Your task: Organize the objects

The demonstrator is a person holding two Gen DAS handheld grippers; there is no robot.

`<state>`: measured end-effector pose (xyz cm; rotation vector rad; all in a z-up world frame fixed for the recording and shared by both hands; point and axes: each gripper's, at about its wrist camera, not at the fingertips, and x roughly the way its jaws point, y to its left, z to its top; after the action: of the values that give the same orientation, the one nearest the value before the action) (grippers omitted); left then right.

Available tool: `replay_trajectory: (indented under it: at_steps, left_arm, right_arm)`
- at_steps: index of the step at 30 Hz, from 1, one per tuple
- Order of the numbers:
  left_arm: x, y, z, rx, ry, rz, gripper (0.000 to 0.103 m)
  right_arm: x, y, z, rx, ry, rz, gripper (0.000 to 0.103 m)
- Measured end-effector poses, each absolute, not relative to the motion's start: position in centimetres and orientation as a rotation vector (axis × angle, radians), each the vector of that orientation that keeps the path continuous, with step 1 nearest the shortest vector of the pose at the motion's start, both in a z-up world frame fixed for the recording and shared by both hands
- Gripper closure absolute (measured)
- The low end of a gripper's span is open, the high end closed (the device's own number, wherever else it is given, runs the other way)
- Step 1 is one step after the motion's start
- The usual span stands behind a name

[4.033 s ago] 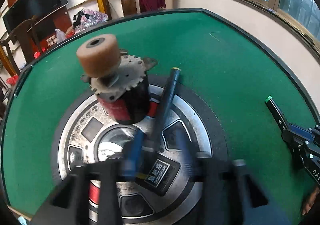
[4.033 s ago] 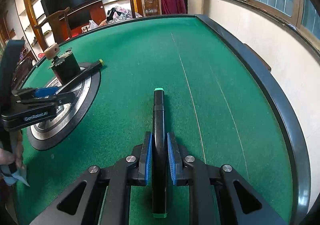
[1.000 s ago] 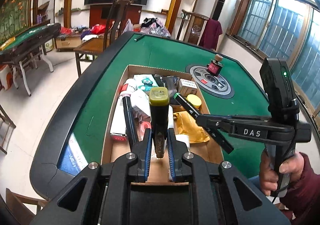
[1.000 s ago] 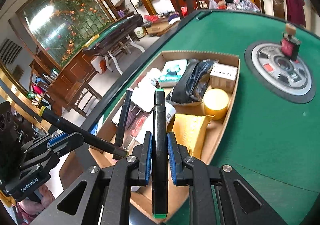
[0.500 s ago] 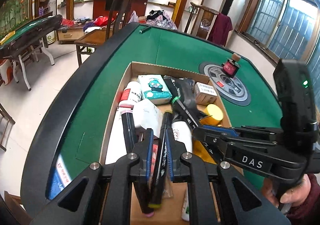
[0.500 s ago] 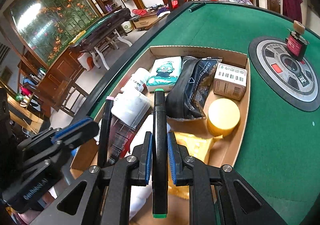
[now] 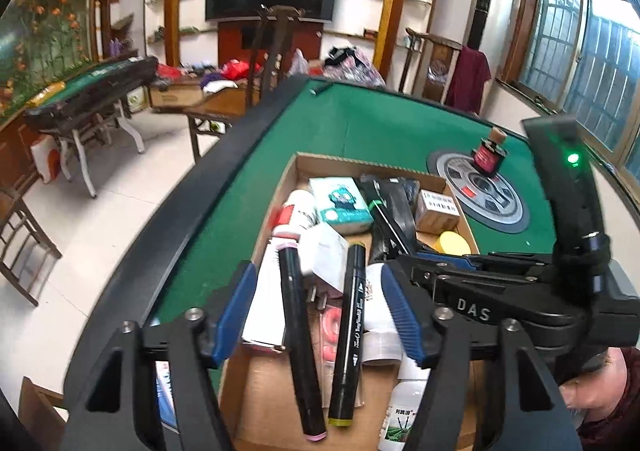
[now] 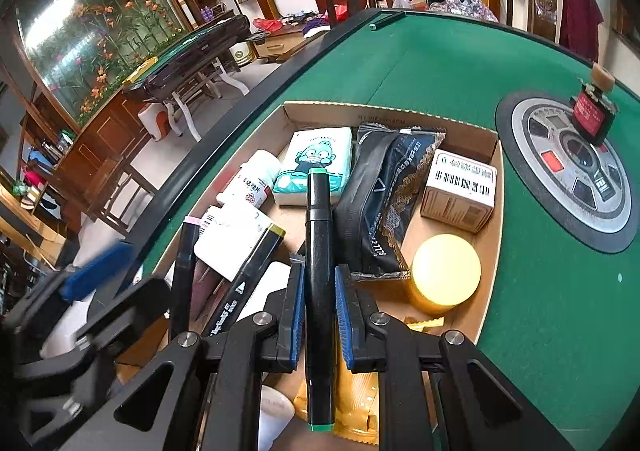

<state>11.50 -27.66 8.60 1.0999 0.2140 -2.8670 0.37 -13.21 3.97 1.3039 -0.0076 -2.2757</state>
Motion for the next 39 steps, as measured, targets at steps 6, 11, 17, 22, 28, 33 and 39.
replay_trajectory:
  at_steps: [6, 11, 17, 22, 28, 33, 39]
  left_arm:
    - [12.6, -27.6, 9.6, 1.040, 0.177, -2.836, 0.022]
    - [13.0, -28.0, 10.0, 1.011, 0.178, -2.805, 0.015]
    - [13.7, -27.6, 10.4, 0.983, 0.148, -2.785, 0.012]
    - [14.2, -26.9, 11.0, 0.963, 0.123, -2.784, 0.011]
    - [14.8, -25.8, 11.7, 0.941, 0.083, -2.789, 0.011]
    - [15.5, -24.8, 12.3, 0.904, 0.042, -2.786, 0.011]
    - [16.9, -23.1, 13.6, 0.791, -0.020, -2.758, 0.001]
  right_arm:
    - [0.8, -13.4, 4.2, 1.303, 0.025, -2.267, 0.086]
    - [1.9, -13.5, 4.8, 1.278, 0.023, -2.239, 0.085]
    - [2.8, -13.2, 5.5, 1.253, 0.012, -2.230, 0.085]
    - [3.4, -12.5, 5.9, 1.248, -0.011, -2.220, 0.085]
    - [4.1, -11.5, 5.6, 1.267, -0.043, -2.189, 0.083]
    - [5.1, -10.6, 5.6, 1.262, -0.066, -2.170, 0.077]
    - [6.7, -9.0, 6.1, 1.222, -0.081, -2.200, 0.052]
